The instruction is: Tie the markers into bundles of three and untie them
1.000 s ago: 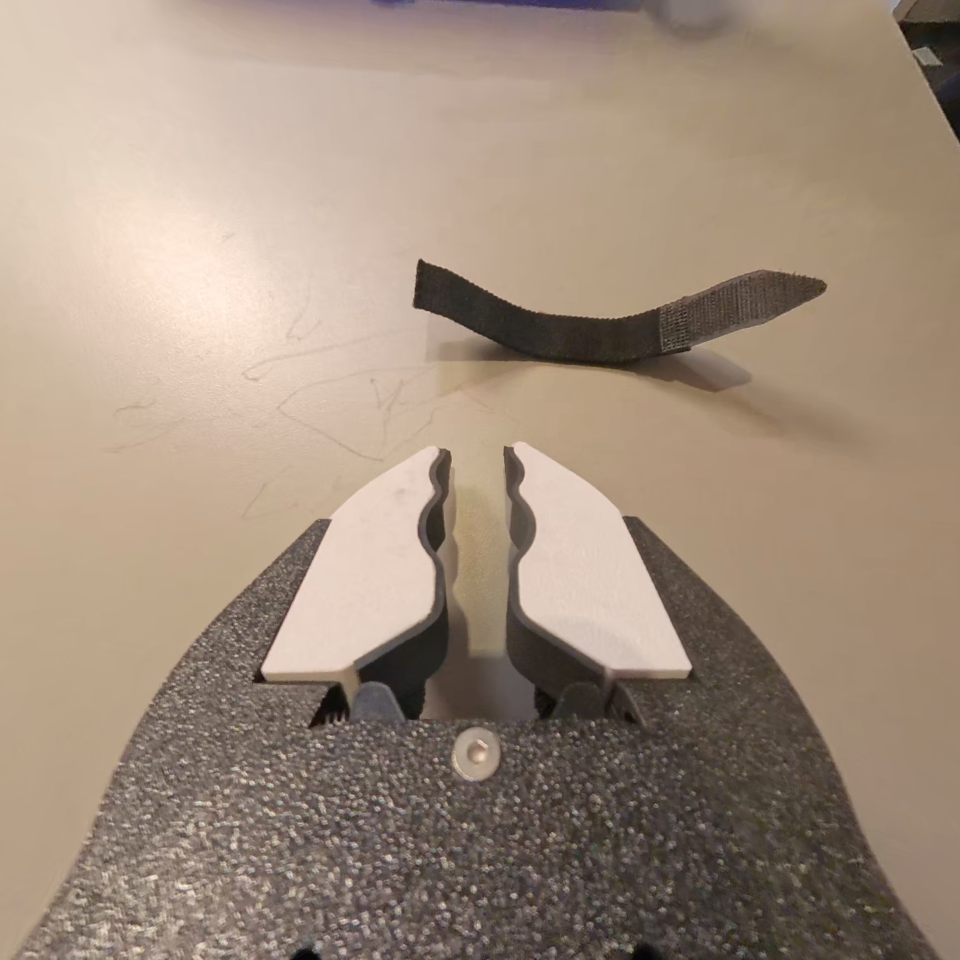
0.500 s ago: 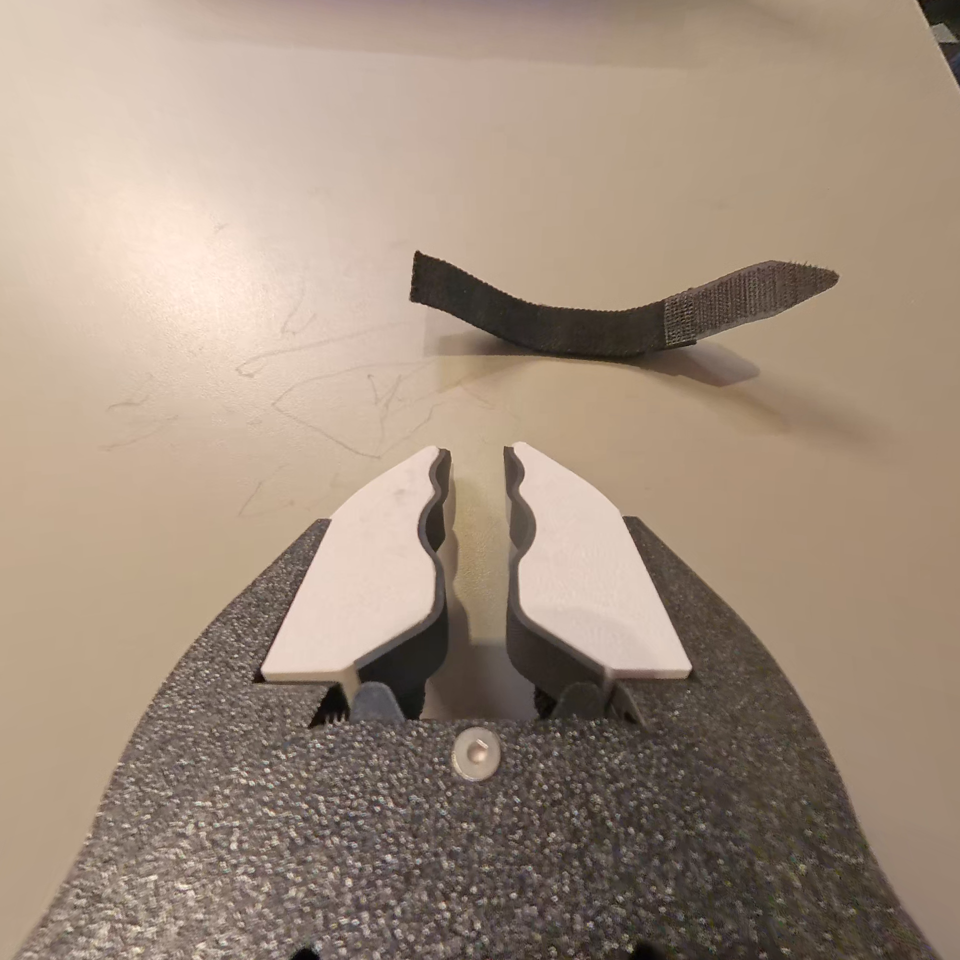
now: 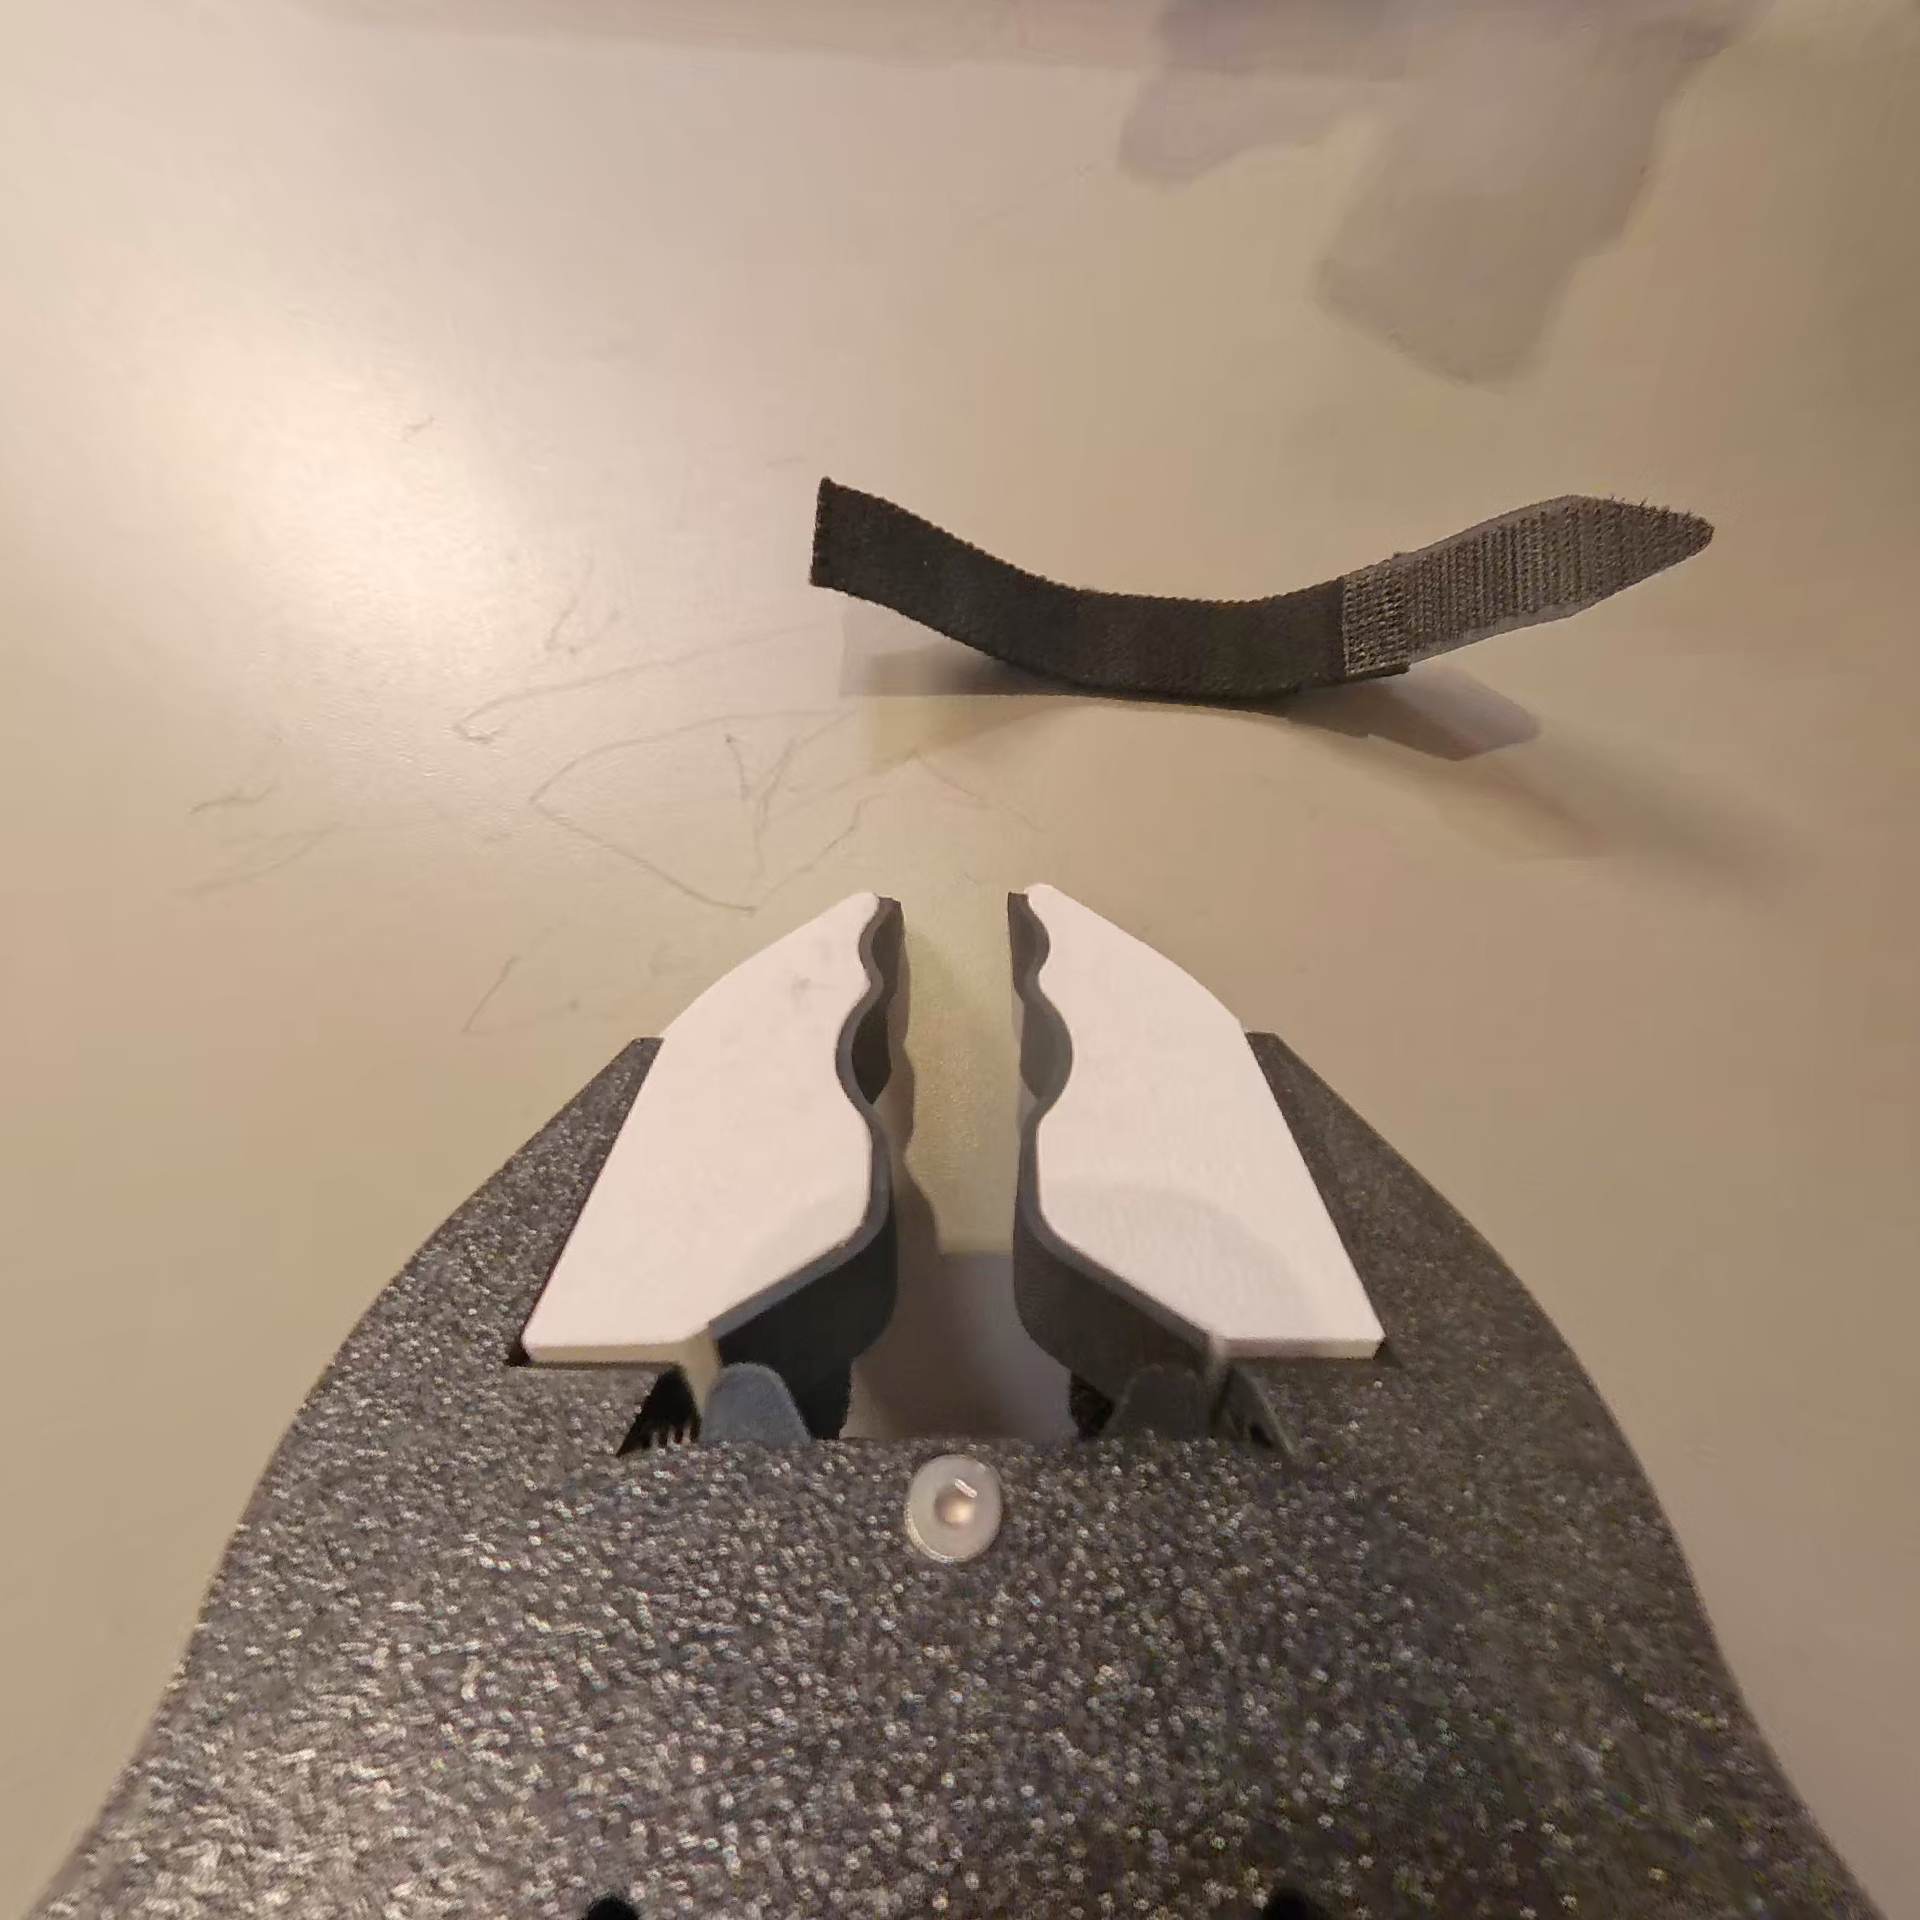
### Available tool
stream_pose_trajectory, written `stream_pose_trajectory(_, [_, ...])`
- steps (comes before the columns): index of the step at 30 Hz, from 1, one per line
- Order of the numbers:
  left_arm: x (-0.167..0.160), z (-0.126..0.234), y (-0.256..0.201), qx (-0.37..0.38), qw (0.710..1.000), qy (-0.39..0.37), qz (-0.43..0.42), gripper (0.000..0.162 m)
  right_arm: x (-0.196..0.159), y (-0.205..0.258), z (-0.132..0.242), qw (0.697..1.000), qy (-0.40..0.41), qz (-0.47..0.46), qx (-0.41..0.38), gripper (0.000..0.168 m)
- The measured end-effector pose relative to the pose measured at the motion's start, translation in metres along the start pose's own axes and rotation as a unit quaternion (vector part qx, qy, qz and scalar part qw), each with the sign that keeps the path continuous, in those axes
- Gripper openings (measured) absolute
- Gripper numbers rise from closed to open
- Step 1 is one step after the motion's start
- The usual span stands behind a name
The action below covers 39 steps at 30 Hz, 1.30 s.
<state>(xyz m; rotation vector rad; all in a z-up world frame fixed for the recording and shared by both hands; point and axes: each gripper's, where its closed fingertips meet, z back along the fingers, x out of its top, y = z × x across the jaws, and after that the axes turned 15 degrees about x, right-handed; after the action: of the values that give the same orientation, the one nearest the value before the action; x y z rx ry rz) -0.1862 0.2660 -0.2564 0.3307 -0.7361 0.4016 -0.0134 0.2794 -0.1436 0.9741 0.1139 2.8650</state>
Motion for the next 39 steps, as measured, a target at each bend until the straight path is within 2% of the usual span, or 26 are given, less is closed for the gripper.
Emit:
stream_pose_trajectory(3, [0.000,0.000,0.000,0.005,1.000,-0.001,-0.003,0.021,0.024,0.001,-0.063,0.998,-0.002,-0.032,0.055,0.048])
stream_pose_trajectory(6, [0.000,0.001,0.000,0.009,1.000,-0.004,-0.005,0.021,0.022,-0.014,-0.120,0.991,0.023,-0.088,0.100,0.064])
stream_pose_trajectory(9, [0.001,0.002,-0.001,0.008,1.000,-0.009,-0.006,0.021,0.026,-0.016,-0.151,0.979,0.009,-0.127,0.157,0.066])
stream_pose_trajectory(12, [0.001,0.002,0.000,-0.003,1.000,-0.004,0.005,0.021,0.044,-0.008,-0.159,0.970,-0.025,-0.133,0.202,0.047])
stream_pose_trajectory(15, [0.001,0.002,-0.001,-0.011,1.000,-0.006,0.010,0.021,0.051,-0.001,-0.161,0.973,-0.020,-0.108,0.201,0.007])
stream_pose_trajectory(17, [0.002,0.003,0.000,-0.009,1.000,-0.010,0.012,0.021,0.055,-0.004,-0.151,0.979,-0.024,-0.090,0.180,0.003])
stream_pose_trajectory(20, [0.001,0.002,0.000,-0.006,1.000,-0.007,0.008,0.021,0.064,-0.012,-0.115,0.986,-0.053,-0.071,0.142,0.003])
stream_pose_trajectory(22, [0.001,0.002,-0.001,-0.005,1.000,-0.004,0.005,0.021,0.070,-0.027,-0.073,0.991,-0.081,-0.060,0.092,0.002])
stream_pose_trajectory(25, [0.000,0.001,-0.001,-0.005,1.000,-0.002,0.005,0.021,0.067,-0.073,0.014,0.992,-0.111,-0.041,-0.040,0.003])
stream_pose_trajectory(28, [0.000,0.001,-0.001,-0.005,1.000,0.001,0.005,0.021,0.035,-0.131,0.096,0.982,-0.042,-0.014,-0.184,0.003])
stream_pose_trajectory(30, [-0.001,0.000,-0.001,-0.003,1.000,0.003,0.003,0.021,0.007,-0.164,0.128,0.973,0.035,0.005,-0.228,0.003])
stream_pose_trajectory(34, [-0.001,-0.001,0.000,0.005,1.000,0.005,0.000,0.021,-0.043,-0.213,0.138,0.956,0.177,0.050,-0.228,0.003])
stream_pose_trajectory(37, [-0.001,-0.001,0.002,0.015,1.000,0.005,0.000,0.021,-0.072,-0.241,0.118,0.928,0.281,0.116,-0.215,0.003])
stream_pose_trajectory(39, [-0.001,-0.002,0.003,0.020,1.000,0.005,0.000,0.021,-0.081,-0.256,0.097,0.911,0.319,0.163,-0.205,0.003])
